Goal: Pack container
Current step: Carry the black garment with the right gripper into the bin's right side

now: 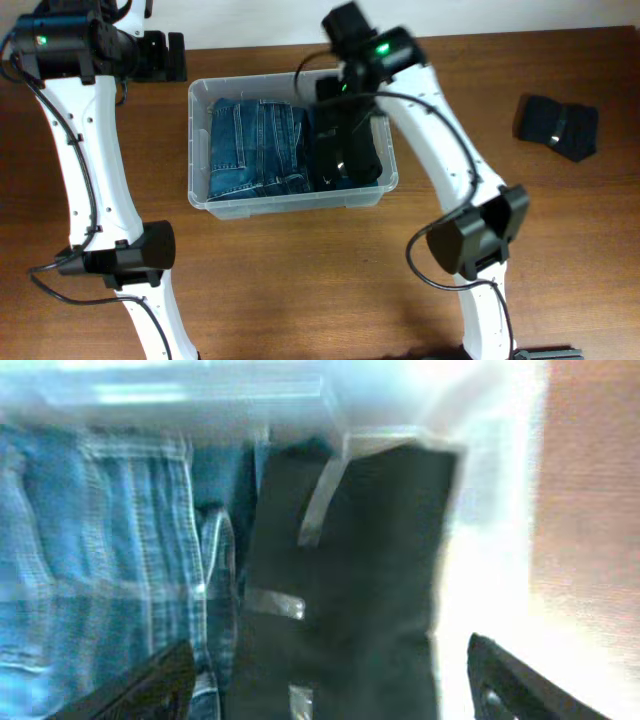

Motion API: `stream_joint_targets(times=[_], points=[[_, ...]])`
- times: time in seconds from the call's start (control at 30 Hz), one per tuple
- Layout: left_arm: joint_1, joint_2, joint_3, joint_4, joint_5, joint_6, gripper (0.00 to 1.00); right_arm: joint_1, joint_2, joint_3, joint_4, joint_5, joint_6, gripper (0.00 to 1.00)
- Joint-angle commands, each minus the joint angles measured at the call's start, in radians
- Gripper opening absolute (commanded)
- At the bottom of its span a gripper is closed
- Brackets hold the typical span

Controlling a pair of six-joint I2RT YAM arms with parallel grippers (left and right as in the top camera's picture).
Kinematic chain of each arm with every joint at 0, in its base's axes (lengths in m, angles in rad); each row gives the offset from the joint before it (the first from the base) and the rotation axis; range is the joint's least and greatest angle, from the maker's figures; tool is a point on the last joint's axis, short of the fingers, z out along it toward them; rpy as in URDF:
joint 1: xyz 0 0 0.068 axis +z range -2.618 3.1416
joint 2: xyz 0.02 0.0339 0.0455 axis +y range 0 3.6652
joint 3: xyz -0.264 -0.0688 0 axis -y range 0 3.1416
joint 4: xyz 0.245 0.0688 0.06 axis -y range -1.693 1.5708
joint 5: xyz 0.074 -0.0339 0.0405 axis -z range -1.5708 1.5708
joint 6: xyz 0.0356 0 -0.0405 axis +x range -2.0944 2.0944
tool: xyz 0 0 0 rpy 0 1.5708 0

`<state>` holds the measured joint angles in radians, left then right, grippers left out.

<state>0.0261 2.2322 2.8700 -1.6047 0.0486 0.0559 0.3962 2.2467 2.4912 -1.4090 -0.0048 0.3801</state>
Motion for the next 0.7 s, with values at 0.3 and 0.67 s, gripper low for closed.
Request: stream_joint_targets(times=[0.3, 0.67], points=[[0.006, -0.005, 0.011, 0.004, 0.008, 0.005, 0.99, -0.536, -0.017, 0.097, -0.018, 0.1, -0.141, 0.81], [0.006, -0.005, 0.011, 0.011, 0.008, 0.005, 0.99, -0.766, 0.183, 0.093, 0.116, 0.069, -0.234, 0.81]])
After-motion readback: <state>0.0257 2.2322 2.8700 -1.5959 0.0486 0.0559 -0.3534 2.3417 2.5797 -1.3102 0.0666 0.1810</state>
